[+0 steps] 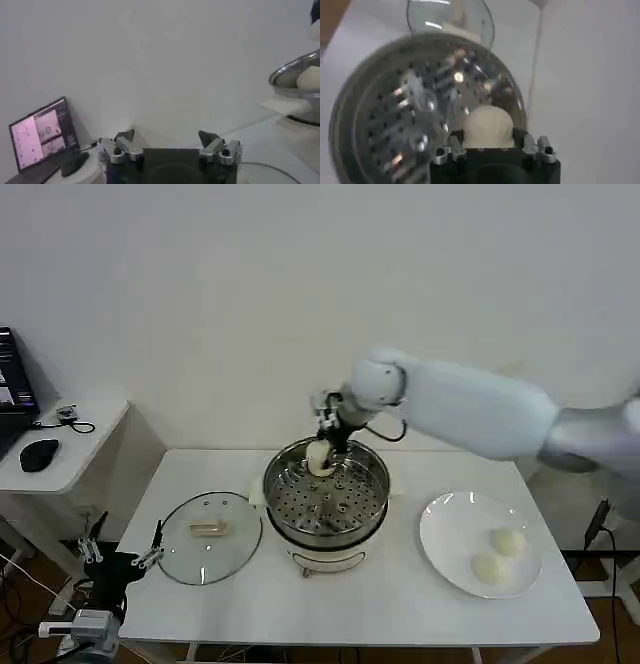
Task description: Take steamed baozi put them in steamer then cover it.
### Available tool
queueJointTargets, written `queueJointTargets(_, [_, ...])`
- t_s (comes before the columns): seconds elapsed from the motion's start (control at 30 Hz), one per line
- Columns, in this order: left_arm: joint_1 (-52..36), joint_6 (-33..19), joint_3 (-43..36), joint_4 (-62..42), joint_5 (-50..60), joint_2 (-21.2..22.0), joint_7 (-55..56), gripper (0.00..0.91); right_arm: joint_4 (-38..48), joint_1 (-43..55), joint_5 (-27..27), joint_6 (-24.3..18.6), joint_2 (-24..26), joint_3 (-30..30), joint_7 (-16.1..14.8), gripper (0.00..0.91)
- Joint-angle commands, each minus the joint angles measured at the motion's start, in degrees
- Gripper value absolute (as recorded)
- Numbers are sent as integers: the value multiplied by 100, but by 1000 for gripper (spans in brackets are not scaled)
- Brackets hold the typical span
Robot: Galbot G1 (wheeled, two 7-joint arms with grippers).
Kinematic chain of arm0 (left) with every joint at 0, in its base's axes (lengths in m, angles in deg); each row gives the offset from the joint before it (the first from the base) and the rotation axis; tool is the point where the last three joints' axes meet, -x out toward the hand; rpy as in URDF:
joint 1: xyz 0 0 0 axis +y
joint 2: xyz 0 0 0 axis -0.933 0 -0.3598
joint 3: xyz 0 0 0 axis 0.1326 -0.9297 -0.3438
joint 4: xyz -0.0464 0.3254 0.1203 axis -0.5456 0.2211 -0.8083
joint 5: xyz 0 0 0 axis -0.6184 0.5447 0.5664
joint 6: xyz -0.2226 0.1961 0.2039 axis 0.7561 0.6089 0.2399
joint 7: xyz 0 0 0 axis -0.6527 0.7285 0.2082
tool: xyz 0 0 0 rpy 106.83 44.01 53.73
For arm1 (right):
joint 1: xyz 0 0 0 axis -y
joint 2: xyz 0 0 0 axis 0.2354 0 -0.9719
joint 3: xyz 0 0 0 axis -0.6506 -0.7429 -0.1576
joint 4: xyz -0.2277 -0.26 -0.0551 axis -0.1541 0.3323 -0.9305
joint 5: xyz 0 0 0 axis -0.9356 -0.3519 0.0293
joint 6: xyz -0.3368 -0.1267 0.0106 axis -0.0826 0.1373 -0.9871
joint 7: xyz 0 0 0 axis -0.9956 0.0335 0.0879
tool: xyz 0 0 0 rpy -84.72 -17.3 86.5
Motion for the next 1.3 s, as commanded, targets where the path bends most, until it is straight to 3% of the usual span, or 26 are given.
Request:
queueJointTargets(0.03, [9, -7, 31, 9, 0, 9, 3, 907, 593, -414, 450, 415, -1073, -271, 190, 665])
queueJointTargets(0.67, [-20, -25, 51, -40, -22, -1, 5, 907, 1027, -527, 98, 395, -1143, -265, 186, 665])
queueJointTargets(0.8, [-20, -26, 48, -25, -21, 10, 5, 907, 1023, -535, 57, 398, -1143, -269, 192, 907])
queueJointTargets(0.97, [-14, -23, 44, -4, -20, 13, 5, 907, 847, -441, 70, 380, -1025, -231, 197, 907])
queueJointTargets(1.17, [-27, -21, 18, -25, -23, 3, 3, 907, -154, 352, 258, 312, -260, -288, 81, 907])
queueJointTargets(1.3, [-44, -12, -58, -65, -25, -58, -21, 907, -855, 942, 412, 195, 713, -261, -23, 907])
